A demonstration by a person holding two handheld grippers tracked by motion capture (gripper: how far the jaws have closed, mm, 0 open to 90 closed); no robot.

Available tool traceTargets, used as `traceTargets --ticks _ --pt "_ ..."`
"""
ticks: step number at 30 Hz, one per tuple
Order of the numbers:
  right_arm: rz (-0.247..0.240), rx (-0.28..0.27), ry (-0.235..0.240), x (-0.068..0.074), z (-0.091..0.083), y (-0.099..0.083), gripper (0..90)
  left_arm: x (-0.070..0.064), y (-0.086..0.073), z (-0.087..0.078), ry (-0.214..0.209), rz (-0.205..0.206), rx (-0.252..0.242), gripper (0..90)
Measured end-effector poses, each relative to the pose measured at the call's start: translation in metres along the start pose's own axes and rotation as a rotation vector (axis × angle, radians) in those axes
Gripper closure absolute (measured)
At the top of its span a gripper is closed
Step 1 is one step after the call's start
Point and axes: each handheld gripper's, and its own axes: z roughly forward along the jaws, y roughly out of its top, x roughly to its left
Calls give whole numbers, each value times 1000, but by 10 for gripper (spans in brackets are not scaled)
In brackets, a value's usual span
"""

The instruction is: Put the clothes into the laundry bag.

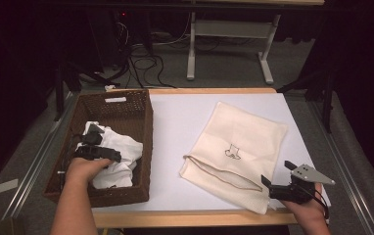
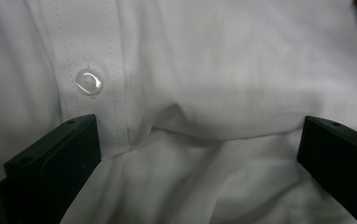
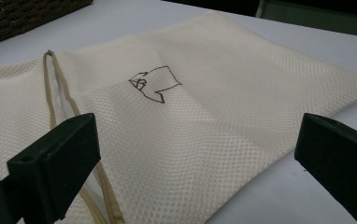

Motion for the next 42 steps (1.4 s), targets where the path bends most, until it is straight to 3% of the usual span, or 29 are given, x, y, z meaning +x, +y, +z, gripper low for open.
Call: traceTargets --ticks 1,5,11,15,18,20,21,22,25,32,36,40,41,42 --pt "4 3 0 0 0 0 8 -2 3 7 14 11 29 0" --pt "16 8 1 -1 1 -1 9 -4 4 14 31 40 45 2" --pt "9 9 -1 0 1 -1 10 -7 4 20 77 51 41 7" --pt "9 7 -5 1 1 -1 20 -8 3 18 118 66 29 87" --pt "19 4 -10 2 0 -1 26 -8 3 16 130 67 18 173" --pt "18 0 -14 1 0 -1 29 -8 2 13 147 90 3 264" --pt "13 -6 -14 1 -1 -1 32 -9 2 12 154 98 -11 264" --pt "13 -10 -14 1 -1 -1 40 -13 0 10 169 126 -40 414" --pt "17 -7 -13 1 0 -1 49 -17 -1 9 180 168 -58 549" --pt "9 -20 -15 1 -1 0 61 -19 -3 6 156 194 -79 796" --pt "9 -27 -16 0 -3 0 69 -20 -3 3 132 202 -95 839" --pt "15 -23 -16 0 -3 0 74 -22 -5 -1 99 214 -146 850" --pt "9 -22 -14 0 -2 0 77 -21 -6 -5 74 216 -189 851" --pt "9 -22 -14 0 -2 0 77 -21 -6 -5 74 216 -189 853"
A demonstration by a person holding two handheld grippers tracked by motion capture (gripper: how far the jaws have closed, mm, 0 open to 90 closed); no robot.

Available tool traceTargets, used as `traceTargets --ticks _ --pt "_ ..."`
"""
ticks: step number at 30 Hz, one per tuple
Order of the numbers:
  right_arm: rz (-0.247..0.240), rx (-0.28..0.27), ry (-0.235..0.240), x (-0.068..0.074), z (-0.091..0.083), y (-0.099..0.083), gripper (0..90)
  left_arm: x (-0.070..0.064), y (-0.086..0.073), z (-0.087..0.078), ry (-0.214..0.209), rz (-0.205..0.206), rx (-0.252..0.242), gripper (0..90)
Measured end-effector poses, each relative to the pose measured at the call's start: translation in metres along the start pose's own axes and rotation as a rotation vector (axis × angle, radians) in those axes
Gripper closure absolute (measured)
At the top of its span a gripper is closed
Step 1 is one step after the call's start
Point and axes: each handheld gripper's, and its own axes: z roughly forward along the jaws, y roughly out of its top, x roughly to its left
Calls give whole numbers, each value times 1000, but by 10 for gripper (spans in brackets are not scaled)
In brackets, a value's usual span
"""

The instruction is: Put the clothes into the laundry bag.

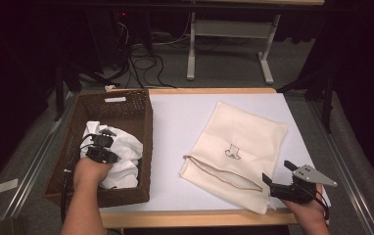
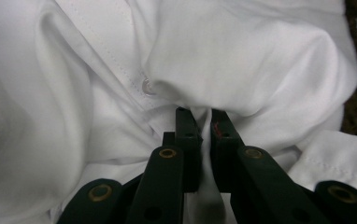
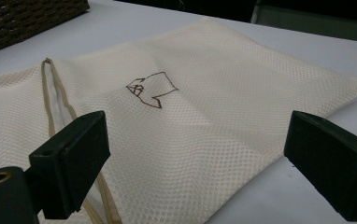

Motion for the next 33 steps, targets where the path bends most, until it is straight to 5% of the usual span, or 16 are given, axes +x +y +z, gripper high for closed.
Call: traceTargets --ticks 6,14,16,18,20,21,23,25,27,29,30,33 --pt "-1 0 1 1 0 0 82 -2 -3 -14 -14 22 -147 854" --pt "-1 4 1 2 1 0 82 -4 -5 -15 -21 39 -164 830" --pt "-6 9 3 2 2 0 83 -6 -5 -11 -25 51 -132 684" --pt "-8 11 4 2 2 0 82 -6 -1 -14 9 49 -133 442" --pt "-8 8 5 2 2 0 82 -3 1 -19 2 11 -139 282" --pt "-4 12 4 2 3 0 83 2 4 -24 -27 -44 -147 218" --pt "-2 13 7 2 3 0 83 8 7 -30 -58 -105 -139 170" --pt "-3 19 8 2 4 0 82 8 9 -30 -71 -111 -105 127" --pt "-11 17 13 3 5 1 83 6 10 -19 -76 -112 -11 65" --pt "-14 17 16 4 4 1 83 7 8 6 -8 -128 150 40" --pt "-15 14 15 3 4 1 83 7 7 13 4 -143 188 29" --pt "-16 12 15 2 4 1 83 10 7 25 8 -160 234 20"
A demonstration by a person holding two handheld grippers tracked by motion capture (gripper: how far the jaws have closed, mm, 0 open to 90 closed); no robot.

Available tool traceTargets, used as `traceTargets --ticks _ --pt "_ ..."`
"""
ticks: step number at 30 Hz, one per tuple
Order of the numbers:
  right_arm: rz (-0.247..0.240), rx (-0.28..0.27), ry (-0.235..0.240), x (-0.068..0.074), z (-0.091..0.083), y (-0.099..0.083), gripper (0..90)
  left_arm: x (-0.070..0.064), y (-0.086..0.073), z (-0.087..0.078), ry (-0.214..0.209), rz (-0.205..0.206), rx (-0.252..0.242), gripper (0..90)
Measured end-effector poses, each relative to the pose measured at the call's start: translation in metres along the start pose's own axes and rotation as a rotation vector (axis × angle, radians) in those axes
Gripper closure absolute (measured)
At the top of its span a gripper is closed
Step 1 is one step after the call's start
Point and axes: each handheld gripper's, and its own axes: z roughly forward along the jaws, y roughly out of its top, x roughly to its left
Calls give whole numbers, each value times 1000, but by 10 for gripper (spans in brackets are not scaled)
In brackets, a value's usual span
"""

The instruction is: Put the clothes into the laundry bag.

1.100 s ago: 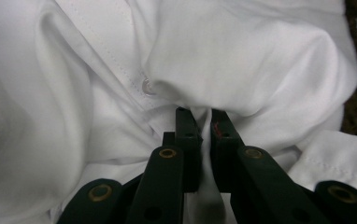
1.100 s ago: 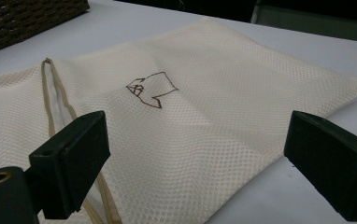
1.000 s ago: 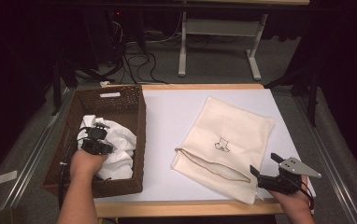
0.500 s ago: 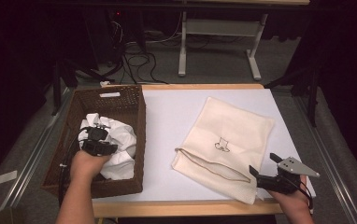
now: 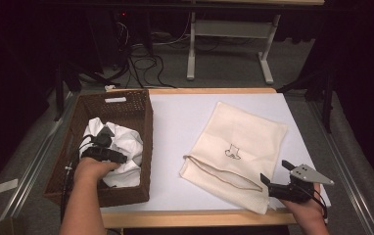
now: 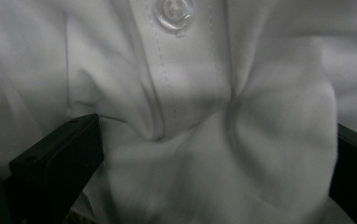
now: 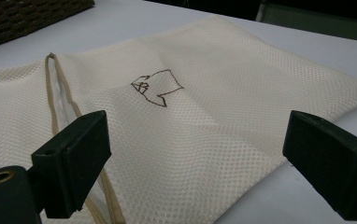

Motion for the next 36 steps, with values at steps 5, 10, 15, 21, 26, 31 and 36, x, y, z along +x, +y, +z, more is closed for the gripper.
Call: traceTargets --ticks 5,10,15,21,26,31,36 --pt "-1 3 0 -2 1 -1 83 -4 -1 1 3 27 -36 226" --pt "2 8 4 1 2 -1 84 -6 -5 -7 -3 80 -107 581" --pt "5 9 0 2 1 -1 85 -13 -6 -10 -18 156 -138 666" --pt "3 9 -3 0 2 -1 87 -16 -11 -24 -31 181 -272 685" --pt "-1 6 -3 2 1 -1 90 -15 -19 -40 -31 182 -443 684" --pt "-3 5 -4 2 2 -1 90 -16 -27 -50 -25 215 -565 684" --pt "-6 6 -2 2 2 -1 91 -17 -34 -59 -2 216 -672 683"
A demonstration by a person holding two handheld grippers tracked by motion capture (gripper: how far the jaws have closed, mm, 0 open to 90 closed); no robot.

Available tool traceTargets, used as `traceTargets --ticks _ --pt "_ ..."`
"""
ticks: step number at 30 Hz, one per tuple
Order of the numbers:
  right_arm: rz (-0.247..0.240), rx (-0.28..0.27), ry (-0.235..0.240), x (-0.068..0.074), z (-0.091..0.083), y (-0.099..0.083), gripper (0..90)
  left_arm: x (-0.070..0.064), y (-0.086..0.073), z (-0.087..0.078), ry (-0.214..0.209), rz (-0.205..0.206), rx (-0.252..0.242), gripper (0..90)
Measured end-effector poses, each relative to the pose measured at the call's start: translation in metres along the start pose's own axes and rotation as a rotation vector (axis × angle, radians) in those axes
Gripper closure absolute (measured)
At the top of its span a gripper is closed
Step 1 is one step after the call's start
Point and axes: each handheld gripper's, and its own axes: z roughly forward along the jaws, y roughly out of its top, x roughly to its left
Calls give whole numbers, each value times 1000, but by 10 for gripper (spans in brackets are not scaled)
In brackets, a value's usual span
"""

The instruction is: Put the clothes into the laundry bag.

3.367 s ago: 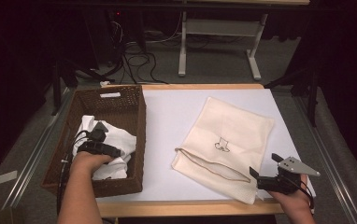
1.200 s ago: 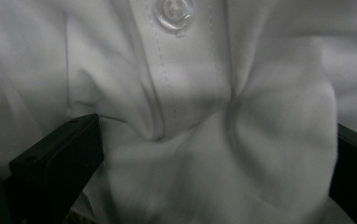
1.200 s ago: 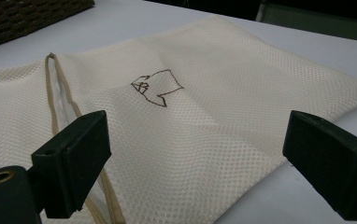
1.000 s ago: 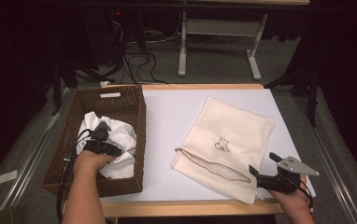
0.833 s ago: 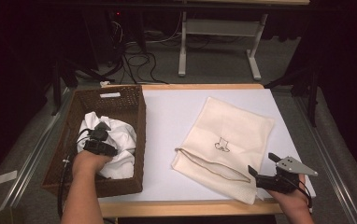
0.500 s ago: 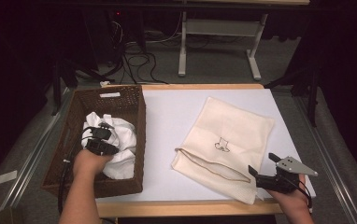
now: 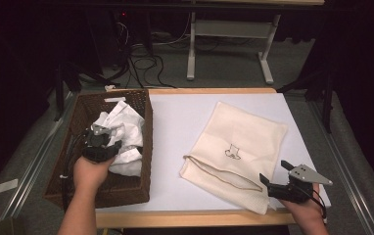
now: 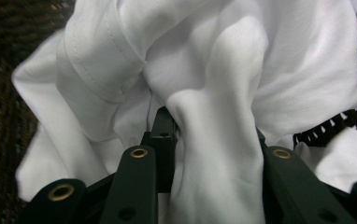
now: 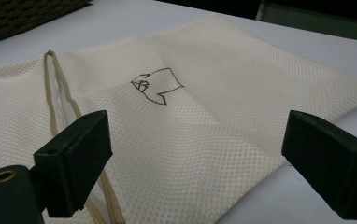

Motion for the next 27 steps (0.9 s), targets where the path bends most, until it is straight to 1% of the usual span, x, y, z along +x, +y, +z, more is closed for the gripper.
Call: traceTargets --ticks 1,2,3,4,5,6,7,8,9,10,11,12,13,14,15,16,18,19,20,21,22,24,25,27 --pt "0 0 -2 0 0 0 91 0 0 -5 22 1 -58 683" --pt "0 0 -2 0 0 0 91 0 0 -5 22 1 -58 683" --pt "2 0 -2 0 0 0 91 1 0 -8 27 1 -83 683" --pt "2 -1 -2 0 0 0 91 1 -1 -13 41 0 -131 683" --pt "1 -1 -3 0 0 0 91 0 -1 -15 48 3 -154 683" --pt "-1 -2 -3 0 0 0 91 0 -2 -17 51 6 -173 684" --pt "0 -3 -2 0 0 0 91 -1 -2 -20 64 15 -193 683" --pt "-2 -5 -2 0 0 0 91 -1 -2 -20 64 15 -193 683" --pt "-2 -5 -2 0 0 0 91 -2 -2 -22 74 21 -215 683" --pt "-2 -6 -2 1 -1 0 91 -4 -3 -26 85 32 -256 683" --pt "-2 -6 -2 1 -1 0 91 -4 -3 -26 85 32 -256 684" --pt "-2 -8 -2 1 -1 0 91 -4 -3 -28 95 33 -279 684" --pt "-2 -9 -2 1 -1 0 91 -4 -4 -32 106 32 -318 684" --pt "-2 -9 -2 1 -1 0 91 -4 -5 -34 110 33 -337 683" --pt "-3 -9 -2 1 -1 0 91 -4 -5 -34 110 33 -337 684" --pt "0 -9 -3 1 -1 0 91 -5 -6 -38 120 31 -387 683" --pt "-1 -9 -2 1 -1 0 91 -6 -8 -42 133 36 -433 683" --pt "-1 -9 -2 1 -1 0 91 -6 -8 -42 133 36 -433 683" --pt "4 -10 -1 2 -1 0 91 -7 -9 -45 140 42 -470 682" --pt "4 -10 -1 2 -1 0 91 -7 -9 -45 140 42 -470 682" --pt "-1 -12 0 1 0 0 91 -8 -11 -48 159 48 -507 682" --pt "-1 -10 -2 2 -1 0 91 -8 -12 -52 177 50 -543 681" --pt "-1 -10 -2 2 -1 0 91 -8 -12 -52 177 50 -543 681" --pt "2 -9 -1 2 -1 0 91 -8 -14 -56 186 42 -590 682"
